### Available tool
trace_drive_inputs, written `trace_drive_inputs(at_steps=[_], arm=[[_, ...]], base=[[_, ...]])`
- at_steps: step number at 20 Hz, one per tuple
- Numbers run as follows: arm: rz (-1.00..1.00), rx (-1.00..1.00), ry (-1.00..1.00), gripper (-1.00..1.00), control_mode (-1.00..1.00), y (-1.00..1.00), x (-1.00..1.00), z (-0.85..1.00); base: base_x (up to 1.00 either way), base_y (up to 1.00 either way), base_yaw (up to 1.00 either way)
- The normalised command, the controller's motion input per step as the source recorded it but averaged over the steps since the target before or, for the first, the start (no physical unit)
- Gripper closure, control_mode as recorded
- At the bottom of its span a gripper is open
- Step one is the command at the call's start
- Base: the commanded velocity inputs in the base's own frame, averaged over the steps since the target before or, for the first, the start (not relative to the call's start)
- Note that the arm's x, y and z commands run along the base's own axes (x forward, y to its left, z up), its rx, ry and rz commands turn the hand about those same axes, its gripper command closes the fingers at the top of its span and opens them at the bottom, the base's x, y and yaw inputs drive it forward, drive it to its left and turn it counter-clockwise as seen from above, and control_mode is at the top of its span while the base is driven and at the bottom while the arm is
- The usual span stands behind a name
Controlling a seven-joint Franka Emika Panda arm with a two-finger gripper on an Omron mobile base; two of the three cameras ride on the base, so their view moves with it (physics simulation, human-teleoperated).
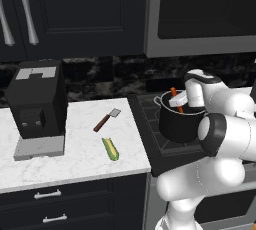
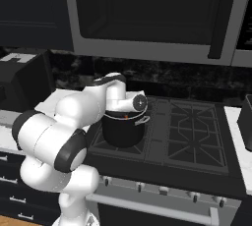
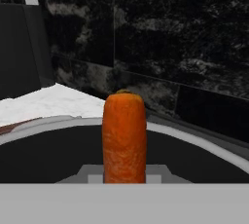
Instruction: Put the corn and carrot in the pot. Retrieve the spatula and lightly stir the vegetables in the pot.
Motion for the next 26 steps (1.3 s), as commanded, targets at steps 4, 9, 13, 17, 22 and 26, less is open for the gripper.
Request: trace_drive_inputs(at_steps=[4, 9, 13, 17, 22, 26], arm=[[0.00, 0.00, 0.00, -1.00, -1.00, 0.00, 0.00, -0.24], [0.00, 0.00, 0.00, -1.00, -1.00, 0.00, -0.03, -0.04], [0.00, 0.00, 0.00, -1.00, -1.00, 0.07, -0.11, 0.24], [-0.01, -0.06, 0.00, -1.00, -1.00, 0.17, -0.37, 1.00], [0.00, -0.07, 0.02, -1.00, -1.00, 0.57, -0.79, 0.97], [0.00, -0.06, 0.15, -1.00, -1.00, 1.00, -1.00, 0.86]], base=[[0.00, 0.00, 0.00], [0.00, 0.00, 0.00], [0.00, 0.00, 0.00], [0.00, 0.00, 0.00], [0.00, 0.00, 0.00], [0.00, 0.00, 0.00]])
